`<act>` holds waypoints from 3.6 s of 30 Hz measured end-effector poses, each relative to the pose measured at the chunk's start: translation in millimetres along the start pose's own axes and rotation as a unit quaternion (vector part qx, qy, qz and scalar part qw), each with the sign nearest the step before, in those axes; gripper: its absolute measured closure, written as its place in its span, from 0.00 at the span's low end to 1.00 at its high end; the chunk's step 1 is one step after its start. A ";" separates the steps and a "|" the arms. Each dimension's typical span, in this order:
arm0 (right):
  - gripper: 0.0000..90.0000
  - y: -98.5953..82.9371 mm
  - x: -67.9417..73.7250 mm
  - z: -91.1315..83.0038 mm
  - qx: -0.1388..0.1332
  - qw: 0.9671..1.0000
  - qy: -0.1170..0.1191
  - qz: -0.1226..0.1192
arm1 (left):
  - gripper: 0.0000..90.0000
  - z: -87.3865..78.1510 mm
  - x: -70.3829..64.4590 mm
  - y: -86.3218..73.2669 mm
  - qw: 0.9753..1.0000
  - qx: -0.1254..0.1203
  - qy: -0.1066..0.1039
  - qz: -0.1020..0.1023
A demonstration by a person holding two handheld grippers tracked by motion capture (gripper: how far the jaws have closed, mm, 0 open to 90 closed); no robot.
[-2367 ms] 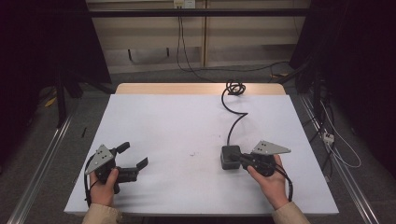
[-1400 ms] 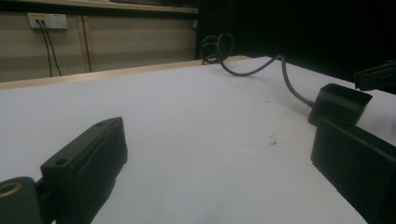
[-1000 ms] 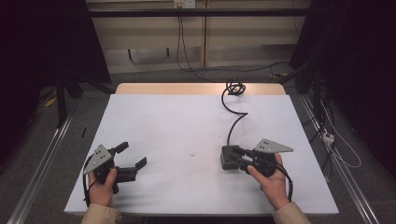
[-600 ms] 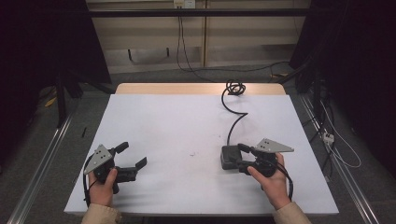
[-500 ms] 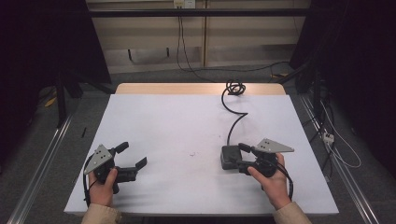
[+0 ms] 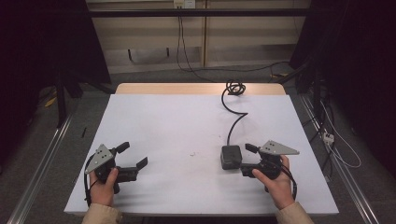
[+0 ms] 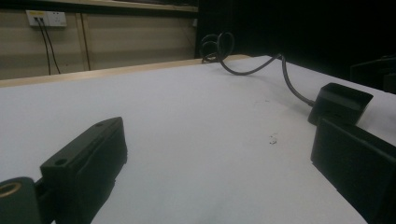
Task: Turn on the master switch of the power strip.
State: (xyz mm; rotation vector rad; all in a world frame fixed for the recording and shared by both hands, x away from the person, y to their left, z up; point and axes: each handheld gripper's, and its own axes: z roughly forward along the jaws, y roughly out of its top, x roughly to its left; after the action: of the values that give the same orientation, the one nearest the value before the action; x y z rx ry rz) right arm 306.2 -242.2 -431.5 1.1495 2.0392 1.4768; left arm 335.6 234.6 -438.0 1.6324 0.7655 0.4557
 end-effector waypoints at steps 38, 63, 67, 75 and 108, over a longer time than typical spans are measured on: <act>0.13 -19.7 -10.7 -28.4 -0.008 1.000 -0.010 -0.015 | 0.04 0.2 -1.4 0.4 1.000 -0.001 -0.001 0.000; 0.13 -29.1 -20.1 -40.2 -0.009 0.999 -0.024 -0.018 | 0.04 0.8 -1.4 -0.1 1.000 0.001 -0.001 0.000; 0.13 -29.7 -20.6 -41.2 -0.010 0.999 -0.026 -0.016 | 0.04 0.9 -1.3 -0.4 1.000 0.001 0.000 0.000; 0.13 -31.9 -23.0 -44.3 -0.007 0.999 -0.030 -0.017 | 0.04 1.0 -1.3 -0.6 1.000 0.001 -0.001 -0.001; 0.13 -37.1 -26.7 -49.6 -0.002 0.999 -0.040 -0.021 | 0.04 2.1 -1.7 -0.8 1.000 0.002 -0.001 0.001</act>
State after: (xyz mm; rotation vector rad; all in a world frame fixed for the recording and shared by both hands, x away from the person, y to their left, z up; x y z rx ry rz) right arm 272.9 -297.7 -450.6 1.1378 1.9936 1.3916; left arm 335.6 231.9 -439.0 1.6373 0.7647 0.4533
